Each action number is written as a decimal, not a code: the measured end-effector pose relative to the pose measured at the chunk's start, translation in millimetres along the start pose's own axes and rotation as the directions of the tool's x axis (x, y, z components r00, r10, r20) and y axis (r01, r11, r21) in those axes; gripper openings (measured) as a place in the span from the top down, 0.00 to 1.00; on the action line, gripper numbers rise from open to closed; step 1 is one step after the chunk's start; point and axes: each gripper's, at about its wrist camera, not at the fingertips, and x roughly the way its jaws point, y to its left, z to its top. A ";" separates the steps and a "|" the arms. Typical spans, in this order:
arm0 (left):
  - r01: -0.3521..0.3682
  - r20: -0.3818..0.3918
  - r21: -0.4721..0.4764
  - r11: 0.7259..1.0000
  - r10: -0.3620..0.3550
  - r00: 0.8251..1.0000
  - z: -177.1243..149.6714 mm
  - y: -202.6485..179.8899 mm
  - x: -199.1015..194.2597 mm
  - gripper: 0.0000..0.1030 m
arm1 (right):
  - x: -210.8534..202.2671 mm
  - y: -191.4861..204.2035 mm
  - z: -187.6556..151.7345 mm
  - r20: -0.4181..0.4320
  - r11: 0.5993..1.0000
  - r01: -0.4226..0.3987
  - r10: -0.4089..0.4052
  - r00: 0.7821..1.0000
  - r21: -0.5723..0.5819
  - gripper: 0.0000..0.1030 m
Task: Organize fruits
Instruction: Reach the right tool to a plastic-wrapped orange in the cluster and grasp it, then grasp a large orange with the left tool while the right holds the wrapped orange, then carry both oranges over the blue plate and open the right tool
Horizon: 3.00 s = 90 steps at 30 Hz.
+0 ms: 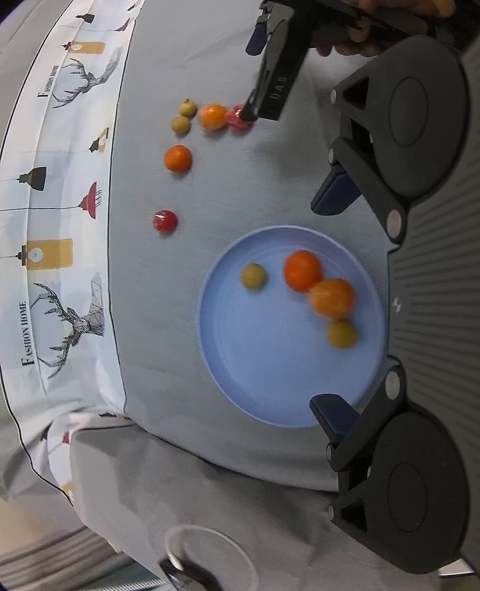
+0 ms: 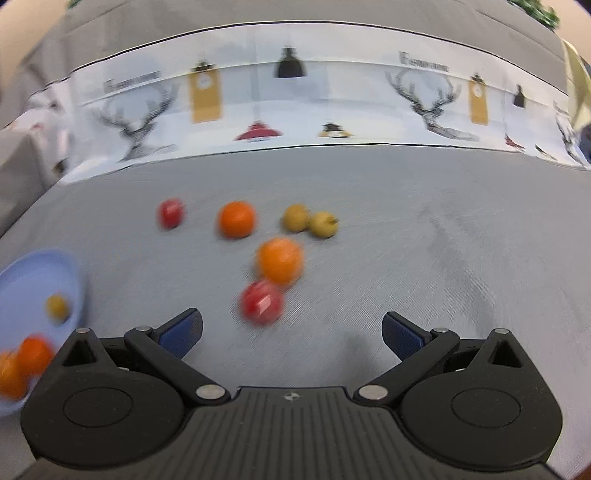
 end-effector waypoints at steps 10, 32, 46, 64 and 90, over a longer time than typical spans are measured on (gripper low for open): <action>-0.022 -0.011 0.019 1.000 0.022 1.000 45.3 -31.4 46.1 0.00 | 66.6 -2.0 40.6 -0.032 0.996 -0.090 0.091 0.995 0.027 0.60; 0.163 -0.058 0.101 0.981 -0.158 0.986 140.2 -155.8 176.2 0.01 | 82.1 -98.6 49.9 0.003 0.939 0.232 -0.241 0.971 0.254 0.62; 0.233 0.038 0.131 0.964 -0.240 0.970 108.8 -126.7 97.6 0.62 | 66.8 -87.5 52.1 0.135 0.965 0.166 -0.196 0.971 0.204 0.62; 0.140 0.147 0.004 0.990 -0.139 0.979 -37.0 41.5 -98.7 0.61 | -155.9 -6.9 23.4 0.317 0.989 -0.022 0.069 0.946 -0.148 0.62; 0.148 0.254 -0.094 0.984 -0.120 0.960 -124.1 88.2 -153.4 0.61 | -304.2 109.0 -42.9 0.156 0.866 -0.322 0.404 0.901 -0.382 0.62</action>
